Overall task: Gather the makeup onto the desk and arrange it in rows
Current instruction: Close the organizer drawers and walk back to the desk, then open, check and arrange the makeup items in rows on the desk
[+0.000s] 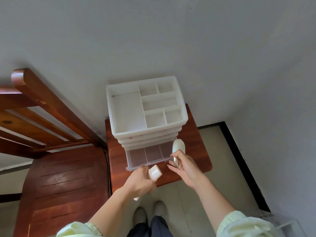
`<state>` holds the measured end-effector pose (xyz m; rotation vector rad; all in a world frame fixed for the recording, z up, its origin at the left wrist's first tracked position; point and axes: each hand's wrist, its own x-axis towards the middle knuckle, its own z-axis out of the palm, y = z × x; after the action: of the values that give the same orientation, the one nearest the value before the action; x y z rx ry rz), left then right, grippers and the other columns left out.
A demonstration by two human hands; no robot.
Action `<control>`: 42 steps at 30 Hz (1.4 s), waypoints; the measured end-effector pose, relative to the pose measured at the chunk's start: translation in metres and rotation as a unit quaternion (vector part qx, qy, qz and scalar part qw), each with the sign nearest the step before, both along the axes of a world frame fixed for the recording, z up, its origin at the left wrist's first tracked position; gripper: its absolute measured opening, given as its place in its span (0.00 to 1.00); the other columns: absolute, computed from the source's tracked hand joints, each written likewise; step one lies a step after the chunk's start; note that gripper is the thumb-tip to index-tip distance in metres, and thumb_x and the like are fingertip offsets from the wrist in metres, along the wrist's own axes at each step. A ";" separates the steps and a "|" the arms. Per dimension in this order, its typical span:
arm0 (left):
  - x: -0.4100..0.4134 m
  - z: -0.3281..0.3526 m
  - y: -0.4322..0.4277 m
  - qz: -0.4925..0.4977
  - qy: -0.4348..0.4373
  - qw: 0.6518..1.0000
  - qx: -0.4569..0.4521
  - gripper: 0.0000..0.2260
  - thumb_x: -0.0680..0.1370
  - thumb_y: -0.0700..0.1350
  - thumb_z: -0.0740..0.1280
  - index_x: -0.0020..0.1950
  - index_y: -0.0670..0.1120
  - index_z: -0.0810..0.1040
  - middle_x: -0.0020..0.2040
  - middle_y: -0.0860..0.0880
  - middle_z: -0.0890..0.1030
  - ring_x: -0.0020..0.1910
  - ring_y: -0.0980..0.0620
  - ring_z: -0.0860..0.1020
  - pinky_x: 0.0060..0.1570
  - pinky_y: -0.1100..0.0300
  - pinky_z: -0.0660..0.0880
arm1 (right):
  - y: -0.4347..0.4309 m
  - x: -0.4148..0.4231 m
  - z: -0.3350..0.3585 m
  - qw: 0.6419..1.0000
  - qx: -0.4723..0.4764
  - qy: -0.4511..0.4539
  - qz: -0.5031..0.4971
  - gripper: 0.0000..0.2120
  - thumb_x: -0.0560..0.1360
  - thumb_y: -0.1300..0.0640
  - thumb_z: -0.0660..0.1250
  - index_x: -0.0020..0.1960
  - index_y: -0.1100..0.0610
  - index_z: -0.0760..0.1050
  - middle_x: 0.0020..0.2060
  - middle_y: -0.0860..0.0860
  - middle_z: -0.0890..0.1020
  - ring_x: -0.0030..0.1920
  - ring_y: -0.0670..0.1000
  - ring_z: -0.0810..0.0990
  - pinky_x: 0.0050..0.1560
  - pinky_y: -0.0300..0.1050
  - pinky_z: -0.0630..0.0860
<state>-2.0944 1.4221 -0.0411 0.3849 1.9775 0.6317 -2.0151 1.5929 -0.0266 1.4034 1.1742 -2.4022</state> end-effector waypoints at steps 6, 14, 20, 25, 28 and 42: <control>-0.021 0.000 0.013 0.025 0.035 0.999 0.001 0.16 0.61 0.42 0.66 0.48 0.45 0.73 0.41 0.46 0.79 0.38 0.48 0.78 0.34 0.55 0.74 | 0.011 -0.026 -0.010 0.993 -0.068 0.035 -0.089 0.14 0.74 0.61 0.63 0.53 0.71 0.72 0.63 0.61 0.75 0.67 0.59 0.71 0.68 0.57 0.68; -0.052 -0.002 0.023 0.004 0.089 0.996 -0.003 0.07 0.63 0.41 0.67 0.38 0.45 0.70 0.46 0.52 0.71 0.39 0.50 0.72 0.32 0.59 0.66 | 0.017 -0.043 -0.010 0.971 -0.105 0.089 -0.196 0.15 0.72 0.66 0.57 0.57 0.62 0.73 0.64 0.61 0.73 0.65 0.54 0.73 0.68 0.56 0.69; -0.051 -0.003 0.026 0.014 0.070 0.997 0.010 0.08 0.61 0.41 0.66 0.38 0.46 0.69 0.43 0.53 0.73 0.34 0.52 0.72 0.30 0.61 0.65 | 0.022 -0.043 -0.008 0.984 -0.076 0.051 -0.150 0.07 0.68 0.65 0.60 0.34 0.57 0.66 0.60 0.61 0.77 0.65 0.54 0.74 0.67 0.56 0.69; -0.040 0.032 0.032 0.102 -0.035 0.993 0.054 0.12 0.58 0.40 0.65 0.40 0.42 0.71 0.32 0.49 0.74 0.31 0.51 0.72 0.33 0.58 0.69 | 0.016 -0.015 0.014 0.991 -0.046 0.031 -0.121 0.09 0.71 0.71 0.57 0.38 0.59 0.70 0.46 0.60 0.77 0.47 0.55 0.80 0.56 0.53 0.76; -0.032 0.060 0.037 0.120 -0.104 0.982 0.104 0.16 0.57 0.40 0.63 0.44 0.40 0.75 0.38 0.48 0.83 0.38 0.49 0.79 0.41 0.56 0.76 | 0.013 0.008 0.040 0.993 -0.042 0.048 -0.101 0.19 0.61 0.68 0.63 0.51 0.61 0.71 0.38 0.56 0.74 0.39 0.52 0.77 0.48 0.48 0.77; 0.055 0.177 0.114 -0.098 -0.289 0.919 0.251 0.09 0.57 0.36 0.58 0.36 0.43 0.66 0.33 0.45 0.67 0.32 0.50 0.70 0.41 0.57 0.75 | -0.026 0.181 0.179 0.947 0.113 0.205 -0.221 0.21 0.57 0.67 0.74 0.48 0.59 0.73 0.35 0.55 0.79 0.36 0.51 0.78 0.38 0.42 0.74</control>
<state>-2.0389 1.5365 0.1357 0.6168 1.1825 0.9935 -1.8338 1.5668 0.1527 1.3905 1.3833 -3.0755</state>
